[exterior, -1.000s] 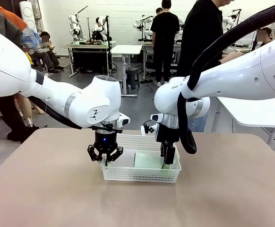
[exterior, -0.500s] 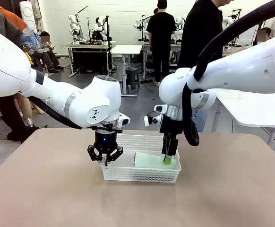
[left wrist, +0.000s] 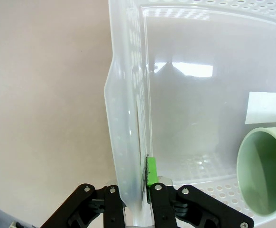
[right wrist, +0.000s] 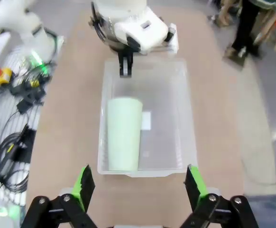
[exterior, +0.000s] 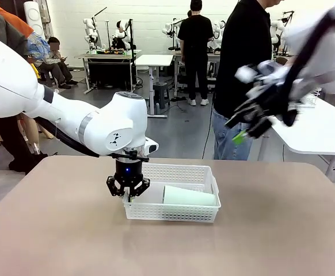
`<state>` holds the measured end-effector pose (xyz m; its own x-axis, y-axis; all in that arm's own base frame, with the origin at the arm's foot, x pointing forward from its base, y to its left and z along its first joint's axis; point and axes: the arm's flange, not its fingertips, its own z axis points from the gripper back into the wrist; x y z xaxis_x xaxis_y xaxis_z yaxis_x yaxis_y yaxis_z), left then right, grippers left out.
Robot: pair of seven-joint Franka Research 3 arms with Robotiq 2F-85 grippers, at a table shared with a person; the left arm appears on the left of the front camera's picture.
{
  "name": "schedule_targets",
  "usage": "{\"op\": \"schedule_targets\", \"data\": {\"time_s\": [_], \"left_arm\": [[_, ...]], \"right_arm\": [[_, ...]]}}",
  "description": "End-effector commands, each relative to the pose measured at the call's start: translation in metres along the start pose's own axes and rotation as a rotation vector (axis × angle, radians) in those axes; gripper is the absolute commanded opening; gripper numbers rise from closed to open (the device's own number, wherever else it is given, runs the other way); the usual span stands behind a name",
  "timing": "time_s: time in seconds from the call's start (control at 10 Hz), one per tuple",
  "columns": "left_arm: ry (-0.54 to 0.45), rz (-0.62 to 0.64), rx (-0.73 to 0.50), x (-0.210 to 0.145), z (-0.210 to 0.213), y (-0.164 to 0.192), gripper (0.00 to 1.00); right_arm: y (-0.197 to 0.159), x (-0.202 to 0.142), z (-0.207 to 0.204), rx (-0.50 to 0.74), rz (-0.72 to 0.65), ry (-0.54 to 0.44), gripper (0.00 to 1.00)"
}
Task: Clean and organize the cups into the basket.
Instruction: Pick up the Organizing basket and move it to the center of the table, then pick up the Reusable plastic cup from the right side of the table and place it inside the Organizing basket.
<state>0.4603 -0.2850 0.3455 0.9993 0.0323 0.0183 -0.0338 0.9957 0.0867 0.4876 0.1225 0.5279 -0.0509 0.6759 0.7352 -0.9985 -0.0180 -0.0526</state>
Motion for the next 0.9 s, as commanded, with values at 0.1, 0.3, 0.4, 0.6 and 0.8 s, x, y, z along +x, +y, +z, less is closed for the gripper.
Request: {"op": "schedule_targets", "data": {"time_s": [0.1, 0.3, 0.4, 0.6, 0.8], "left_arm": [[0.003, -0.003, 0.002, -0.001, 0.000, 0.000, 0.00], [0.003, -0.003, 0.002, -0.001, 0.000, 0.000, 0.00], [0.003, -0.003, 0.002, -0.001, 0.000, 0.000, 0.00], [0.003, -0.003, 0.002, -0.001, 0.000, 0.000, 0.00], [0.003, -0.003, 0.002, -0.001, 0.000, 0.000, 0.00]], "right_arm": [[0.061, -0.102, 0.070, -0.036, -0.034, -0.245, 1.00], [0.079, -0.159, 0.101, -0.028, -0.153, -0.309, 1.00], [0.084, -0.188, 0.114, -0.038, -0.184, -0.341, 1.00], [0.086, -0.255, 0.130, -0.095, -0.282, -0.467, 1.00], [0.083, -0.296, 0.129, -0.162, -0.310, -0.417, 1.00]]}}
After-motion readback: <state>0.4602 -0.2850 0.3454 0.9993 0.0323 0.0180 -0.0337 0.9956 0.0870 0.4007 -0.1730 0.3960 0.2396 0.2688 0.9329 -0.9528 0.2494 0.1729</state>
